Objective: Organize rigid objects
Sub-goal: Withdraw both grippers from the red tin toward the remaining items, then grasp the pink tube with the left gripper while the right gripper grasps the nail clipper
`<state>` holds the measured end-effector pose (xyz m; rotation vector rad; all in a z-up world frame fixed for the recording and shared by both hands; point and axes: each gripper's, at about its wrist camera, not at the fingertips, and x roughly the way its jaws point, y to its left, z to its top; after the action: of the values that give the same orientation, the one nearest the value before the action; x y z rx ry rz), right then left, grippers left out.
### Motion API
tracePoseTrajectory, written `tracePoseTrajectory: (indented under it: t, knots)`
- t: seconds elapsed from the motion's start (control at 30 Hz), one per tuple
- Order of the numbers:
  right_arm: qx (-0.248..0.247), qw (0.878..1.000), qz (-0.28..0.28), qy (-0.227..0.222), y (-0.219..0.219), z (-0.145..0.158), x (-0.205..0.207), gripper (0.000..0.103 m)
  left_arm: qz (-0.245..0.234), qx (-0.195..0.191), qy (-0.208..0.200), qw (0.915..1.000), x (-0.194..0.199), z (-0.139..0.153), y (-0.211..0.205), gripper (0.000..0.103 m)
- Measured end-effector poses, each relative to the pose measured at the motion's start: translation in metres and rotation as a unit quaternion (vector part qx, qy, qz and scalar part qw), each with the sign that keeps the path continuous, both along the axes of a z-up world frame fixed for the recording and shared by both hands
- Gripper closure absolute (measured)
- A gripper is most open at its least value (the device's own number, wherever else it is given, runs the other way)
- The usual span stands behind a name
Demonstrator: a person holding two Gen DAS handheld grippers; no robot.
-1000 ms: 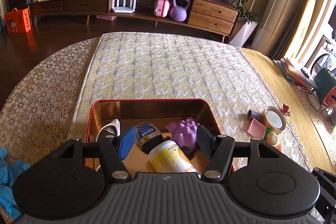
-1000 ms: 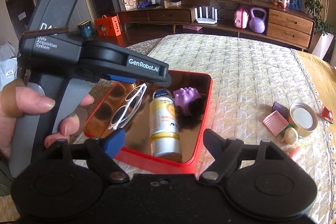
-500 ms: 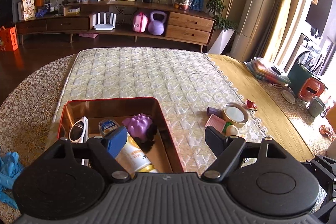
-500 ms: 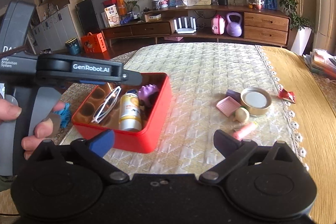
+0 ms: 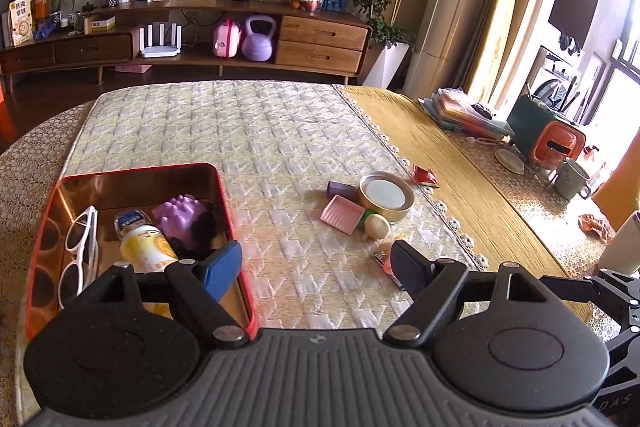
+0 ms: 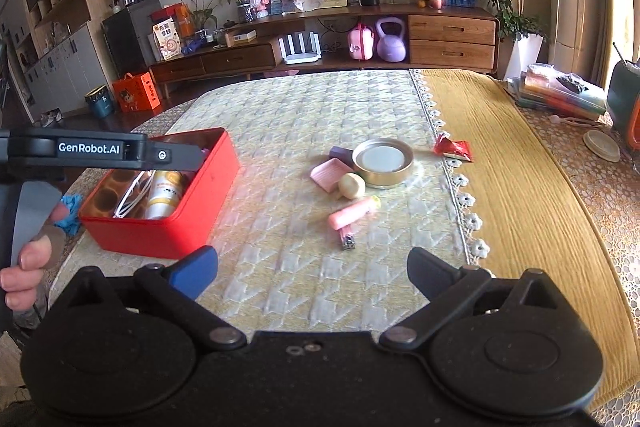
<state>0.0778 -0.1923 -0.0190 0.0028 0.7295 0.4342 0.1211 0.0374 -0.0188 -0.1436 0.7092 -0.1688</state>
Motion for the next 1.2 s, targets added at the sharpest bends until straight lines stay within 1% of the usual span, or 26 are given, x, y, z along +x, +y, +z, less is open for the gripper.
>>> tracePoseTrajectory:
  t: [0.17, 0.27, 0.4, 0.53, 0.6, 0.67, 0.83, 0.9, 0.93, 0.97, 1.03, 1.1, 1.17, 1.2]
  knots:
    - [-0.003, 1.000, -0.003, 0.003, -0.013, -0.009, 0.007, 0.002, -0.012, -0.002, 0.006, 0.9999, 0.005, -0.009, -0.017, 0.022]
    - [-0.016, 1.000, 0.005, 0.002, -0.009, -0.019, 0.010, 0.005, -0.026, -0.003, 0.010, 0.9996, 0.010, -0.015, -0.030, 0.022]
    - [-0.028, 0.999, 0.021, -0.002, -0.001, -0.034, 0.017, 0.008, -0.039, 0.010, 0.023, 0.9989, 0.022, -0.026, -0.048, 0.022]
    - [-0.039, 0.999, 0.030, -0.007, 0.006, -0.047, 0.028, 0.013, -0.054, 0.016, 0.038, 0.9977, 0.039, -0.040, -0.064, 0.022]
    - [-0.042, 0.998, 0.035, -0.008, 0.009, -0.054, 0.033, 0.017, -0.068, 0.020, 0.043, 0.9965, 0.047, -0.045, -0.071, 0.022]
    - [-0.046, 0.998, 0.038, -0.008, 0.012, -0.060, 0.039, 0.024, -0.083, 0.026, 0.046, 0.9951, 0.056, -0.050, -0.079, 0.022]
    - [-0.042, 0.998, 0.037, -0.009, 0.014, -0.071, 0.050, 0.032, -0.111, 0.041, 0.066, 0.9907, 0.077, -0.063, -0.095, 0.022]
    - [-0.038, 0.999, 0.036, -0.009, 0.015, -0.074, 0.053, 0.039, -0.117, 0.041, 0.072, 0.9897, 0.084, -0.068, -0.098, 0.022]
    - [-0.035, 0.999, 0.037, -0.009, 0.015, -0.076, 0.055, 0.041, -0.121, 0.046, 0.075, 0.9888, 0.087, -0.071, -0.101, 0.028]
    - [-0.034, 0.999, 0.037, -0.008, 0.016, -0.077, 0.056, 0.044, -0.126, 0.050, 0.079, 0.9876, 0.090, -0.073, -0.104, 0.035]
    - [-0.033, 0.999, 0.037, -0.006, 0.017, -0.080, 0.059, 0.050, -0.132, 0.055, 0.086, 0.9859, 0.096, -0.078, -0.107, 0.044]
    - [-0.031, 0.999, 0.038, -0.007, 0.019, -0.081, 0.061, 0.056, -0.137, 0.058, 0.089, 0.9848, 0.100, -0.081, -0.109, 0.050]
    - [-0.028, 0.999, 0.038, -0.008, 0.020, -0.082, 0.063, 0.058, -0.143, 0.062, 0.089, 0.9837, 0.102, -0.084, -0.111, 0.060]
    - [-0.028, 0.999, 0.037, -0.008, 0.021, -0.082, 0.064, 0.059, -0.146, 0.065, 0.089, 0.9831, 0.103, -0.085, -0.113, 0.061]
